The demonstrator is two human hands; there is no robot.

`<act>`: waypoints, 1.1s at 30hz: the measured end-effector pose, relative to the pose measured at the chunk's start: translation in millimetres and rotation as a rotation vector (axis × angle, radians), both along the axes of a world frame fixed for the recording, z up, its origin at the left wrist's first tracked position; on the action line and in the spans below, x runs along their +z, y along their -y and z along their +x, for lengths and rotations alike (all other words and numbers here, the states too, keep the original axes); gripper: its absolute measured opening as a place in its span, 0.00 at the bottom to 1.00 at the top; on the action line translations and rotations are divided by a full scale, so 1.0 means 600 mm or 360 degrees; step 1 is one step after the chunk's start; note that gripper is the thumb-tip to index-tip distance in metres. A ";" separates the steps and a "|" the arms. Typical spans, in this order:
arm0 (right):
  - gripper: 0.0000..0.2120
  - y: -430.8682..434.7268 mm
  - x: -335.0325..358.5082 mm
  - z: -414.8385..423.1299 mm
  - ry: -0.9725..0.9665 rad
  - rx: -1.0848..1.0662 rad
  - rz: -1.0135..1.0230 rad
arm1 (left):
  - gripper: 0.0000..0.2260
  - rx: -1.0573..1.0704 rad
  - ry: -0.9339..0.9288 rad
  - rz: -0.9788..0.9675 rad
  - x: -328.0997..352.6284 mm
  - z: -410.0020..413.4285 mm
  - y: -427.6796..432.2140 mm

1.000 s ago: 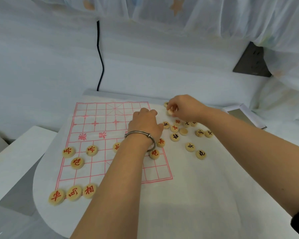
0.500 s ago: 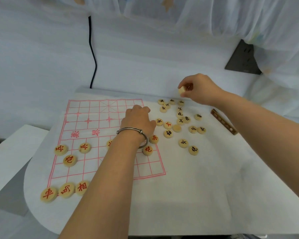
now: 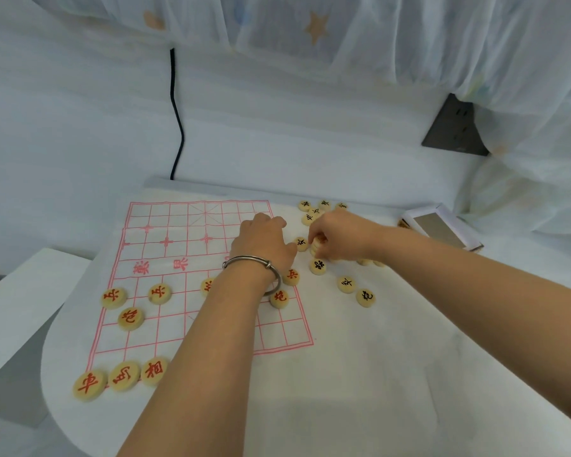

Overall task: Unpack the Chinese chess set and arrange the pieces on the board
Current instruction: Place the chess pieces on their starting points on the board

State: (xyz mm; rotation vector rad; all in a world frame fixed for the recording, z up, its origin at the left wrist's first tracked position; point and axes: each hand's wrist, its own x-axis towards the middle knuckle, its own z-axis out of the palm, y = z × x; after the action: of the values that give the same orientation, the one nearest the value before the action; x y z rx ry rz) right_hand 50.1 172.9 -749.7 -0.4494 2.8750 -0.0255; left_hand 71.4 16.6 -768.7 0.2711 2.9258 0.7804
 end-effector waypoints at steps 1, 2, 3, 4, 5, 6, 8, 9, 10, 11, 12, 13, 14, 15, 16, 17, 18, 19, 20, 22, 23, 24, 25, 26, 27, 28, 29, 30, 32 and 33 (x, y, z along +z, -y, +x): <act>0.12 0.002 -0.002 0.001 0.0009 0.0012 0.0028 | 0.22 -0.0002 0.0001 -0.0011 -0.001 0.000 0.000; 0.12 0.004 -0.002 0.002 0.0013 0.0013 0.0037 | 0.22 -0.0002 0.0002 -0.0015 -0.002 -0.001 0.000; 0.13 0.005 0.000 0.001 -0.0001 0.0009 0.0033 | 0.22 -0.0001 -0.0002 -0.0016 -0.002 -0.001 0.001; 0.13 0.005 0.002 0.001 -0.0031 -0.0005 0.0021 | 0.21 -0.0001 -0.0012 -0.0014 -0.001 0.000 0.003; 0.14 0.004 0.006 0.000 -0.0076 -0.0025 -0.0003 | 0.21 -0.0002 -0.0026 -0.0007 0.000 0.000 0.005; 0.14 0.002 0.012 0.002 -0.0126 -0.0054 -0.0047 | 0.21 -0.0005 -0.0034 -0.0003 0.001 0.003 0.008; 0.15 -0.006 0.027 0.010 -0.0223 -0.0138 -0.0183 | 0.21 -0.0012 -0.0042 -0.0015 0.004 0.008 0.017; 0.15 -0.010 0.035 0.018 -0.0267 -0.0192 -0.0267 | 0.21 -0.0018 -0.0046 -0.0034 0.006 0.012 0.023; 0.15 -0.013 0.043 0.028 -0.0311 -0.0256 -0.0360 | 0.22 -0.0023 -0.0053 -0.0057 0.006 0.015 0.031; 0.14 -0.014 0.049 0.039 -0.0355 -0.0320 -0.0452 | 0.22 -0.0022 -0.0064 -0.0078 0.007 0.017 0.039; 0.14 -0.014 0.054 0.054 -0.0387 -0.0378 -0.0529 | 0.22 -0.0018 -0.0079 -0.0095 0.009 0.021 0.049; 0.14 -0.011 0.056 0.070 -0.0393 -0.0413 -0.0569 | 0.22 -0.0014 -0.0100 -0.0110 0.011 0.024 0.059; 0.14 -0.007 0.055 0.086 -0.0365 -0.0424 -0.0561 | 0.22 -0.0016 -0.0126 -0.0128 0.014 0.028 0.068; 0.14 0.000 0.050 0.105 -0.0313 -0.0405 -0.0508 | 0.21 -0.0027 -0.0151 -0.0144 0.016 0.034 0.076; 0.14 0.008 0.040 0.122 -0.0243 -0.0372 -0.0438 | 0.21 -0.0042 -0.0173 -0.0152 0.018 0.040 0.083; 0.13 0.018 0.029 0.140 -0.0176 -0.0342 -0.0389 | 0.21 -0.0060 -0.0196 -0.0152 0.019 0.048 0.091; 0.13 0.026 0.017 0.153 -0.0118 -0.0333 -0.0372 | 0.20 -0.0085 -0.0219 -0.0150 0.019 0.053 0.095; 0.13 0.034 0.006 0.170 -0.0074 -0.0338 -0.0381 | 0.20 -0.0112 -0.0240 -0.0148 0.018 0.063 0.100; 0.13 0.041 -0.003 0.184 -0.0048 -0.0354 -0.0396 | 0.20 -0.0141 -0.0259 -0.0153 0.018 0.074 0.104; 0.13 0.048 -0.015 0.202 -0.0049 -0.0403 -0.0390 | 0.19 -0.0204 -0.0305 -0.0164 0.017 0.092 0.108; 0.12 0.052 -0.017 0.209 -0.0061 -0.0424 -0.0373 | 0.19 -0.0232 -0.0321 -0.0169 0.017 0.101 0.108; 0.12 0.055 -0.020 0.217 -0.0069 -0.0438 -0.0356 | 0.19 -0.0256 -0.0336 -0.0177 0.018 0.111 0.106; 0.11 0.058 -0.022 0.223 -0.0074 -0.0441 -0.0349 | 0.19 -0.0272 -0.0344 -0.0187 0.017 0.117 0.105; 0.11 0.061 -0.025 0.229 -0.0080 -0.0436 -0.0353 | 0.19 -0.0281 -0.0346 -0.0203 0.017 0.125 0.103; 0.10 0.065 -0.030 0.232 -0.0091 -0.0431 -0.0369 | 0.19 -0.0284 -0.0337 -0.0220 0.016 0.130 0.102; 0.11 0.068 -0.032 0.237 -0.0110 -0.0428 -0.0394 | 0.19 -0.0285 -0.0328 -0.0241 0.014 0.137 0.101; 0.11 0.071 -0.033 0.241 -0.0130 -0.0423 -0.0424 | 0.19 -0.0288 -0.0319 -0.0263 0.013 0.144 0.101; 0.11 0.071 -0.033 0.243 -0.0143 -0.0423 -0.0453 | 0.20 -0.0294 -0.0309 -0.0277 0.012 0.150 0.100; 0.13 0.072 -0.029 0.248 -0.0148 -0.0425 -0.0521 | 0.20 -0.0312 -0.0291 -0.0286 0.009 0.165 0.097; 0.15 0.072 -0.026 0.251 -0.0139 -0.0430 -0.0560 | 0.20 -0.0327 -0.0284 -0.0286 0.007 0.171 0.095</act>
State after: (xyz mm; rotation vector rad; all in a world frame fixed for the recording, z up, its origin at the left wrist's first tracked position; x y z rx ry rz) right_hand 200.8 130.0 -765.2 -0.1180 3.0001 -0.5766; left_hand 173.7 -40.5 -764.7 0.6424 3.0396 0.4835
